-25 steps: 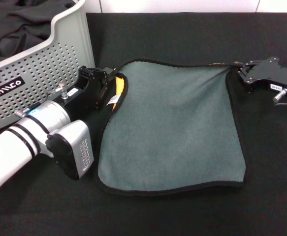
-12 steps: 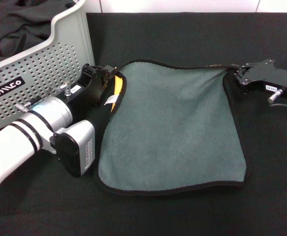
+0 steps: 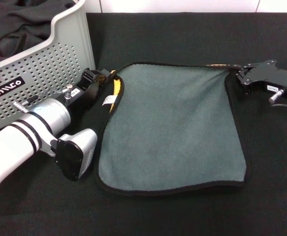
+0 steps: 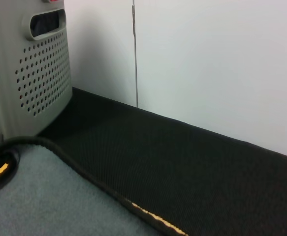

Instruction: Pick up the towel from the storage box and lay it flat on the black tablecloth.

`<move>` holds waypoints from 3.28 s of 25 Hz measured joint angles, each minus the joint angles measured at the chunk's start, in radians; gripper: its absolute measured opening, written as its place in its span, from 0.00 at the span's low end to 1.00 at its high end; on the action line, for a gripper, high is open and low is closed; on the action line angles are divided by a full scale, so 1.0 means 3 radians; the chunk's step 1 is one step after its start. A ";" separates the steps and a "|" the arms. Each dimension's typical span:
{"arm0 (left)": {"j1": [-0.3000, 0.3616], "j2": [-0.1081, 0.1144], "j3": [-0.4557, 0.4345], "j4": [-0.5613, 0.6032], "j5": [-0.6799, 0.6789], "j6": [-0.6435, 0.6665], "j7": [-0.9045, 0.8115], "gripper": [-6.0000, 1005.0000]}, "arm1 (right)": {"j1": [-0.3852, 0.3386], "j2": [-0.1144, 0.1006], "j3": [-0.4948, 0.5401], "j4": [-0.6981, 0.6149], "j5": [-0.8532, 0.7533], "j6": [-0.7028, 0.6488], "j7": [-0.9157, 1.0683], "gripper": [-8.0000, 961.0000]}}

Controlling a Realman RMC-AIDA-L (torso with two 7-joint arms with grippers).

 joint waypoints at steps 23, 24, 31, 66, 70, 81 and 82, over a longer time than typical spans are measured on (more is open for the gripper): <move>0.0199 0.0013 -0.0006 0.0011 -0.0116 0.0444 -0.0077 0.61 | -0.0246 -0.0010 0.0013 -0.0189 0.0179 0.0371 -0.0014 0.50; 0.0220 0.0013 -0.0005 0.0012 -0.0123 0.0490 -0.0081 0.61 | -0.0305 -0.0008 0.0013 -0.0262 0.0178 0.0391 -0.0024 0.54; 0.0400 0.0008 -0.0002 0.0038 -0.0144 0.0832 -0.0399 0.61 | -0.0643 -0.0024 0.0033 -0.0583 0.0335 0.0721 -0.0121 0.83; -0.0011 0.0663 0.0746 0.0167 0.1242 0.2926 -0.6593 0.59 | -0.1104 -0.0096 -0.0106 -0.1923 -0.0560 0.3016 0.0447 0.92; -0.0020 0.0654 0.0746 0.0161 0.1264 0.2934 -0.6617 0.59 | -0.1095 -0.0089 -0.0101 -0.1881 -0.0513 0.2995 0.0332 0.92; 0.0006 0.0622 0.0733 0.0139 0.1252 0.2932 -0.6603 0.59 | -0.1066 -0.0087 -0.0101 -0.1799 -0.0480 0.2960 0.0156 0.92; 0.0006 0.0622 0.0732 0.0138 0.1255 0.2932 -0.6606 0.59 | -0.1064 -0.0087 -0.0103 -0.1795 -0.0480 0.2960 0.0156 0.92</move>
